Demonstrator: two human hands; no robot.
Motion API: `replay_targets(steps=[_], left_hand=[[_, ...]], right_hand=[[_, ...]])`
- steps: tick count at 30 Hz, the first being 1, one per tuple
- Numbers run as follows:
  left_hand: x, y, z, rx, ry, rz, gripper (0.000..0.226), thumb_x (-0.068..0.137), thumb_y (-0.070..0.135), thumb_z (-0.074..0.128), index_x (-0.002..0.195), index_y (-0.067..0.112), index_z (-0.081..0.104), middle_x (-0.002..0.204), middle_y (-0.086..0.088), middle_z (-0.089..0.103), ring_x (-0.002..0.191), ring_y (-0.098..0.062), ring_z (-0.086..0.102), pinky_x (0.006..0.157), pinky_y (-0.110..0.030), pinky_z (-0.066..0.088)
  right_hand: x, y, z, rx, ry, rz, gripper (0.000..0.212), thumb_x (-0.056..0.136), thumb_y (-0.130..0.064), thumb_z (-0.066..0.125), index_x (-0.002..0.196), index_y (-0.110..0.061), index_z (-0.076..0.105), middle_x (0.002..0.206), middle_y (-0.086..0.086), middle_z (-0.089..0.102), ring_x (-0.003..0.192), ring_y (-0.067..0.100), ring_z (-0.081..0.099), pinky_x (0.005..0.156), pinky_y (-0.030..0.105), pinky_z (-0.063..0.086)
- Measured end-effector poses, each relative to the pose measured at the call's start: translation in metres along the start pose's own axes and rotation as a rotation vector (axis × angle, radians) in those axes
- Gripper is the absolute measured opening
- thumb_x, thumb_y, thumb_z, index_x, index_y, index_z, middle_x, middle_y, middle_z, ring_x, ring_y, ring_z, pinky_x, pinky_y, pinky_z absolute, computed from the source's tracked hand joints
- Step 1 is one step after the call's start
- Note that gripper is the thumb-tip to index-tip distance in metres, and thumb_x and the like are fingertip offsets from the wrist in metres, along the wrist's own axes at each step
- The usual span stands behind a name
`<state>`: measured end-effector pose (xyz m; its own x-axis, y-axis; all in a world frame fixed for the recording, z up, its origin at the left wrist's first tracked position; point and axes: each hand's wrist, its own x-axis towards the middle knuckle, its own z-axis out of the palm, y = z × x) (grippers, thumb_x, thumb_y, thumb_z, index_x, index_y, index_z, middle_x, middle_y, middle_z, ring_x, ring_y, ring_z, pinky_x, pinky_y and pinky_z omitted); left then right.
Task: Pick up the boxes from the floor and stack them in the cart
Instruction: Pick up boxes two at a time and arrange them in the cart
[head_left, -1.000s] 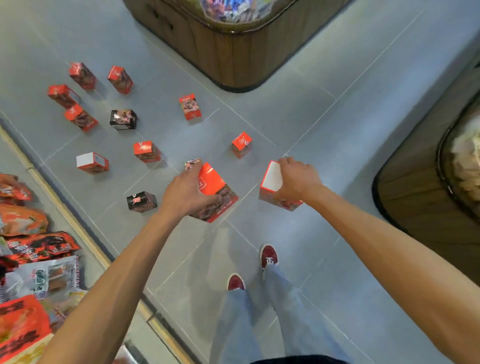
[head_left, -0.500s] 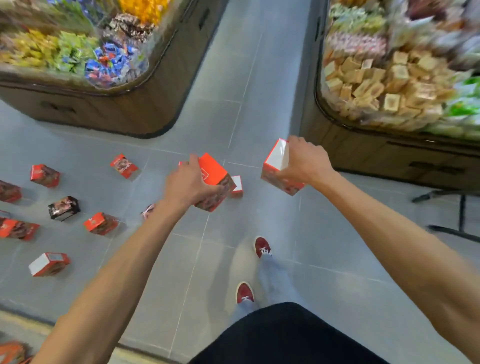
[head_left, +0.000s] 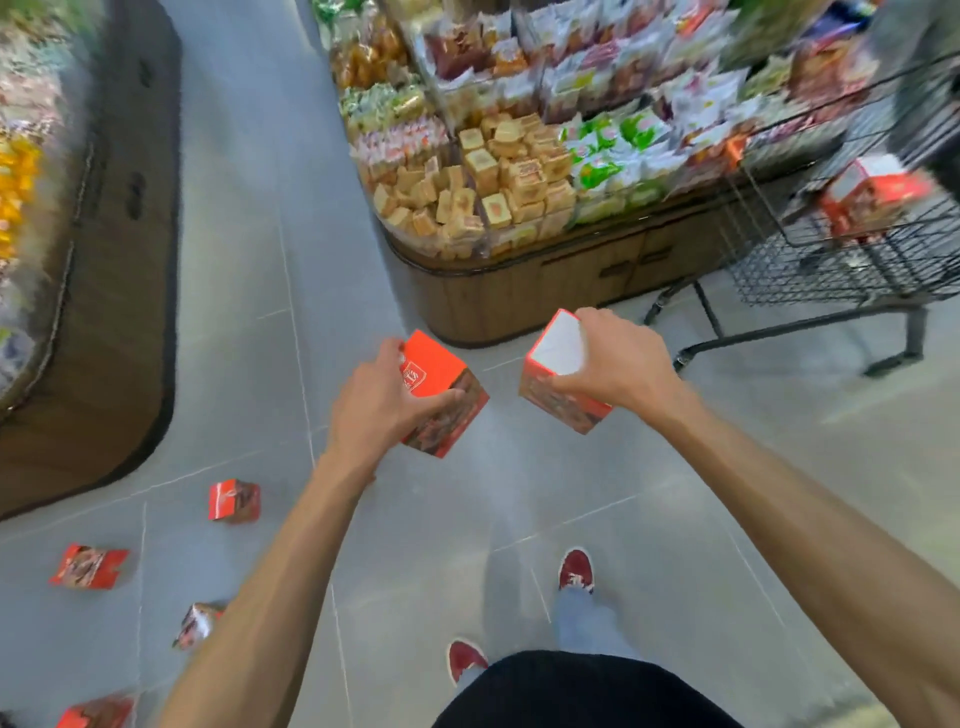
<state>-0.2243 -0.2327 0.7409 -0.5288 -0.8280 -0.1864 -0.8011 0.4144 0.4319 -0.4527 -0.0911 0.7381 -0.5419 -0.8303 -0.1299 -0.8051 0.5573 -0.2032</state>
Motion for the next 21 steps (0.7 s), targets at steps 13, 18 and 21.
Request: replay_targets(steps=[13,18,21], left_hand=[[0.108,0.234,0.078,-0.045,-0.066,0.242,0.091,0.058,0.079,0.071,0.127,0.03,0.037,0.109,0.01,0.054,0.093,-0.015,0.055,0.077,-0.037,0.051],[0.153,0.307,0.097,0.0,-0.113,0.351,0.09,0.06,0.079,0.069,0.128,0.03,0.038,0.106,0.012,0.052,0.088,-0.012,0.051,0.072,-0.033,0.043],[0.191,0.347,0.111,0.016,-0.152,0.413,0.091,0.06,0.08,0.068,0.129,0.029,0.038,0.104,0.011,0.052,0.089,-0.014,0.054,0.07,-0.033,0.046]], right_hand=[[0.024,0.231,-0.065,0.065,0.209,0.382,0.092,0.05,-0.087,0.045,0.117,-0.024,0.052,0.111,0.001,0.063,0.102,0.028,0.06,0.079,0.038,0.048],[0.044,0.286,-0.074,0.103,0.234,0.528,0.087,0.054,-0.087,0.053,0.115,-0.026,0.053,0.108,-0.002,0.063,0.098,0.026,0.06,0.077,0.035,0.05],[0.066,0.318,-0.08,0.121,0.236,0.603,0.085,0.053,-0.087,0.055,0.115,-0.028,0.054,0.107,-0.003,0.065,0.098,0.025,0.062,0.077,0.035,0.051]])
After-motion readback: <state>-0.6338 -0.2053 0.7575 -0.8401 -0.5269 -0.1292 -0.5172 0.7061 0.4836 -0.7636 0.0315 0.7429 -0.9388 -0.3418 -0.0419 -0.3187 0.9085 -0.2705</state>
